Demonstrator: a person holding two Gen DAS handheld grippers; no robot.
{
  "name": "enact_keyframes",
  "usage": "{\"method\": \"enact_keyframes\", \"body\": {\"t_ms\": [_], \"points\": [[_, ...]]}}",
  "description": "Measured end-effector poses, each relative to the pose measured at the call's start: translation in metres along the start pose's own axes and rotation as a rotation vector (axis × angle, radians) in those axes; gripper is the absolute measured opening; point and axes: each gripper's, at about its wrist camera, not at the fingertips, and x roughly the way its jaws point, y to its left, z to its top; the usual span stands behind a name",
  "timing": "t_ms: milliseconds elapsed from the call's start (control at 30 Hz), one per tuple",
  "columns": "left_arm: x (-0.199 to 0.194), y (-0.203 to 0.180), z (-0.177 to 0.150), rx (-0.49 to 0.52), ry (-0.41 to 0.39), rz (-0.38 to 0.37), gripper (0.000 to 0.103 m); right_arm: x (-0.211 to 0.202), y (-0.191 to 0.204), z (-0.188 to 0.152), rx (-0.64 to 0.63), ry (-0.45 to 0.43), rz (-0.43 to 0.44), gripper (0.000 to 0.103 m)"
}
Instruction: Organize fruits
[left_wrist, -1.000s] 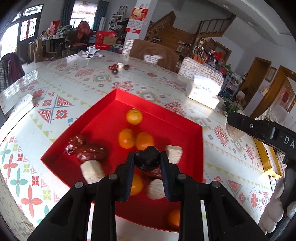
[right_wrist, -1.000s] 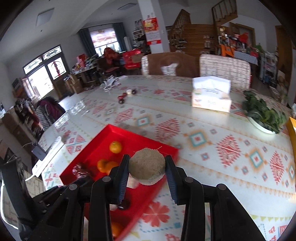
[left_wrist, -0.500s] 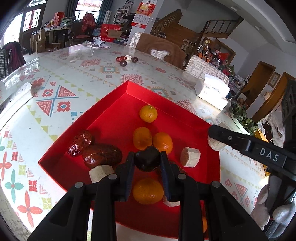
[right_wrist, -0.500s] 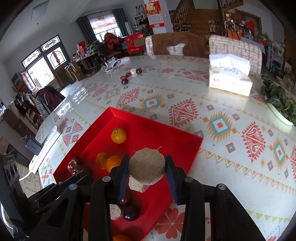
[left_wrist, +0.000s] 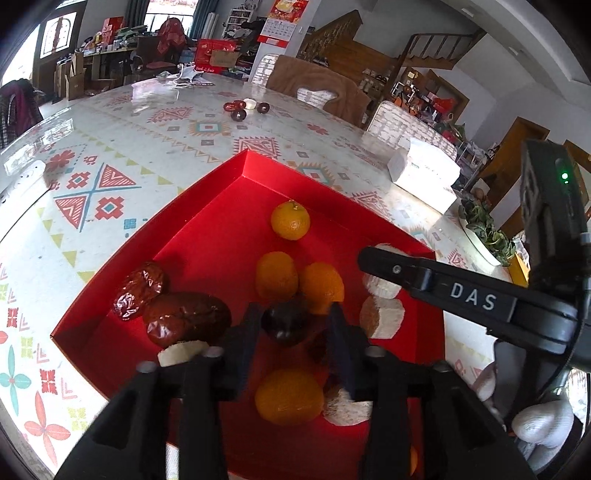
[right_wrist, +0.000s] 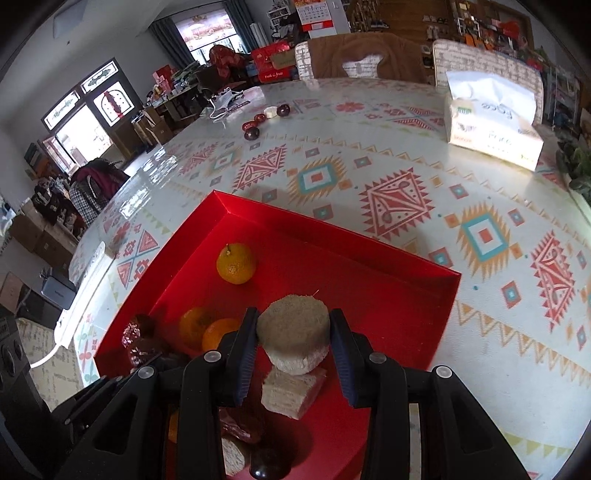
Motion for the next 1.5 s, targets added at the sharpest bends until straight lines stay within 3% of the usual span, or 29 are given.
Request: {"method": "enact_keyframes", "body": {"t_ms": [200, 467, 567, 733, 833, 1100, 1500], "points": [[-0.009, 0.001, 0.004, -0.024, -0.024, -0.012, 0.062, -0.008, -0.001, 0.000, 0.015, -0.020, 0.024, 0.042], [-0.033, -0.012, 0.001, -0.002, -0.072, 0.009, 0.065, -0.047, -0.010, -0.009, 0.031, -0.100, 0.008, 0.049], [-0.048, -0.028, -0.003, 0.047, -0.122, 0.060, 0.067, -0.065, -0.019, -0.020, 0.043, -0.125, -0.007, 0.050], [-0.080, -0.066, -0.018, 0.165, -0.285, 0.236, 0.087, -0.097, -0.037, -0.046, 0.055, -0.179, -0.060, 0.054], [-0.092, -0.085, -0.026, 0.202, -0.337, 0.249, 0.099, -0.114, -0.050, -0.065, 0.078, -0.212, -0.086, 0.057], [-0.087, -0.124, -0.043, 0.268, -0.264, 0.212, 0.100, -0.149, -0.085, -0.116, 0.142, -0.276, -0.149, 0.060], [-0.061, -0.174, -0.074, 0.360, -0.138, 0.193, 0.100, -0.175, -0.119, -0.157, 0.172, -0.323, -0.191, 0.067]]}}
